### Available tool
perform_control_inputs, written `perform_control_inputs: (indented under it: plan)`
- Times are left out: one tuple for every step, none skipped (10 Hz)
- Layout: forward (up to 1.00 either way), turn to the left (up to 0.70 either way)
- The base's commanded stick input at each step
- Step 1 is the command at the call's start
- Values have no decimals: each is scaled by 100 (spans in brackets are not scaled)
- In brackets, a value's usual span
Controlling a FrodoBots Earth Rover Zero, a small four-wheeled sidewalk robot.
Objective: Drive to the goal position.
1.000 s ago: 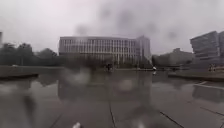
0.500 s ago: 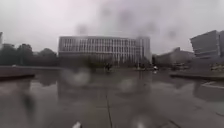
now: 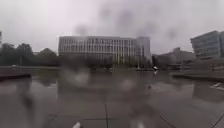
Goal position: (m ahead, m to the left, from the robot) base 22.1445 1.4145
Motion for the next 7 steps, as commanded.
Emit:
perform_control_inputs:
  plan:
    - [70, 1]
    - [70, 1]
    - [70, 1]
    - [70, 1]
    - [70, 1]
    - [70, 1]
    - [70, 1]
